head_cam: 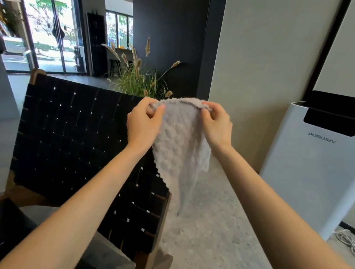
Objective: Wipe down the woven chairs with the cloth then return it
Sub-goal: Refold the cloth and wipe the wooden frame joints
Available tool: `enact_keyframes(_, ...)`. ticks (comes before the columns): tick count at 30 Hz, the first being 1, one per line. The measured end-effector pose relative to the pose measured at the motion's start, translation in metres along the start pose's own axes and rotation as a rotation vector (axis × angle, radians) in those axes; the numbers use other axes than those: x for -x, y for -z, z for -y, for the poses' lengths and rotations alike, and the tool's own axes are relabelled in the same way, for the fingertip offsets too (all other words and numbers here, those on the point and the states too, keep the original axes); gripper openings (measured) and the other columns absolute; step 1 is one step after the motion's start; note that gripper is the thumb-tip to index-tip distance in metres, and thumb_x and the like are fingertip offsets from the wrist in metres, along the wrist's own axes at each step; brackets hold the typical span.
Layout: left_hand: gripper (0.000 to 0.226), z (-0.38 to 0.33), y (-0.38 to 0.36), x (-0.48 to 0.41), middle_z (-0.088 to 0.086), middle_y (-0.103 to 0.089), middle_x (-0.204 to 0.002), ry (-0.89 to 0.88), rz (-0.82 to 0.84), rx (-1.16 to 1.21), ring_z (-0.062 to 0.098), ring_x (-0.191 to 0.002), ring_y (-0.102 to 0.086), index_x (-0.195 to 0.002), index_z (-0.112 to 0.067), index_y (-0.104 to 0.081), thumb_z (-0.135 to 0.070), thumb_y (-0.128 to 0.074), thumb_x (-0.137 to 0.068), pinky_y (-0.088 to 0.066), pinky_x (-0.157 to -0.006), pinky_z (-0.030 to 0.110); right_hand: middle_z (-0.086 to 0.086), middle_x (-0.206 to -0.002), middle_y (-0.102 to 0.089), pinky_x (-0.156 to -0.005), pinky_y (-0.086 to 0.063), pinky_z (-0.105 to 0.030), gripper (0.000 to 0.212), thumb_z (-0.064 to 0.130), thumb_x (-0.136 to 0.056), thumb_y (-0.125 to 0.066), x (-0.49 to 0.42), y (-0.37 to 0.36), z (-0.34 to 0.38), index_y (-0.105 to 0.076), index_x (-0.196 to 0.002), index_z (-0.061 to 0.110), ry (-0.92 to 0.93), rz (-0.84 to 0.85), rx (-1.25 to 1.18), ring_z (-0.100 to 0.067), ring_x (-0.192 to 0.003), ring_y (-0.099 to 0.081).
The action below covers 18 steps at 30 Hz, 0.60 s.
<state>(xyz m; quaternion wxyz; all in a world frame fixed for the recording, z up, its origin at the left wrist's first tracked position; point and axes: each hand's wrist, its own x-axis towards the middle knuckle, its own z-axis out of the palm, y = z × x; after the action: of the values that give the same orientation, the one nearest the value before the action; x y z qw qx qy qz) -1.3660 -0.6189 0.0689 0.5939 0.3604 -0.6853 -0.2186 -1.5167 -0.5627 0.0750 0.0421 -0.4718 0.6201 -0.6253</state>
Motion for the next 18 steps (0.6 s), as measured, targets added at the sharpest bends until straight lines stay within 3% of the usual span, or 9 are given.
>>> enact_keyframes(2,0.004,0.004,-0.007,-0.005,0.002,-0.065,-0.077,0.078,0.047,0.083,0.02,-0.078,-0.066,-0.092,-0.019,-0.059,-0.023,-0.057,-0.093,-0.055,-0.08,0.045,0.002,-0.131,-0.053,-0.102,-0.039,-0.025,0.037,0.014,-0.099,-0.044,-0.008,-0.012,0.0,-0.047,-0.135,0.015,0.044,0.126,-0.089,-0.009,-0.116,-0.049)
enact_keyframes(4,0.003,0.009,-0.011,-0.007,0.002,-0.066,-0.082,0.097,0.07,0.08,0.02,-0.083,-0.066,-0.093,-0.019,-0.059,-0.021,-0.057,-0.093,-0.055,-0.082,0.047,0.006,-0.13,-0.046,-0.106,-0.035,-0.028,0.036,0.017,-0.103,-0.034,-0.012,-0.022,-0.002,-0.039,-0.138,0.02,0.047,0.251,-0.178,-0.007,-0.117,-0.044)
enact_keyframes(7,0.002,0.019,-0.012,-0.011,-0.002,-0.065,-0.079,0.104,0.073,0.071,0.014,-0.074,-0.067,-0.091,-0.018,-0.061,-0.02,-0.059,-0.092,-0.058,-0.076,0.042,0.009,-0.127,-0.045,-0.1,-0.036,-0.025,0.022,0.035,-0.104,-0.03,-0.018,-0.036,-0.007,-0.04,-0.121,0.044,0.052,0.32,-0.244,-0.004,-0.113,-0.047)
enact_keyframes(9,0.002,0.024,-0.013,-0.014,-0.005,-0.064,-0.076,0.119,0.079,0.057,0.006,-0.064,-0.065,-0.091,-0.018,-0.061,-0.019,-0.061,-0.091,-0.059,-0.072,0.035,0.005,-0.119,-0.05,-0.091,-0.038,-0.025,0.006,0.041,-0.101,-0.038,-0.018,-0.047,-0.009,-0.041,-0.104,0.046,0.109,0.265,-0.252,-0.007,-0.107,-0.051)
enact_keyframes(12,0.005,0.028,-0.014,-0.015,-0.006,-0.063,-0.074,0.169,0.081,0.103,-0.001,-0.056,-0.062,-0.094,-0.016,-0.063,-0.02,-0.063,-0.091,-0.055,-0.063,0.017,0.001,-0.105,-0.055,-0.088,-0.043,-0.03,0.002,0.037,-0.1,-0.043,-0.017,-0.064,-0.013,-0.044,-0.099,0.036,0.152,0.094,-0.258,-0.015,-0.1,-0.054)
enact_keyframes(15,0.002,0.028,-0.015,-0.009,-0.004,-0.064,-0.083,0.179,0.069,0.158,0.003,-0.067,-0.064,-0.093,-0.02,-0.062,-0.02,-0.062,-0.091,-0.052,-0.061,0.013,0.004,-0.099,-0.05,-0.08,-0.036,-0.021,0.008,0.031,-0.1,-0.04,-0.016,-0.073,-0.015,-0.046,-0.095,0.028,0.228,-0.025,-0.158,-0.011,-0.094,-0.048)
enact_keyframes(18,0.001,0.029,-0.015,0.002,-0.007,-0.063,-0.087,0.16,0.043,0.185,0.005,-0.07,-0.064,-0.092,-0.02,-0.061,-0.019,-0.061,-0.091,-0.049,-0.059,0.01,0.0,-0.107,-0.048,-0.083,-0.03,-0.023,0.009,0.023,-0.1,-0.04,-0.012,-0.076,-0.018,-0.049,-0.099,0.021,0.355,-0.094,0.021,-0.014,-0.099,-0.04)
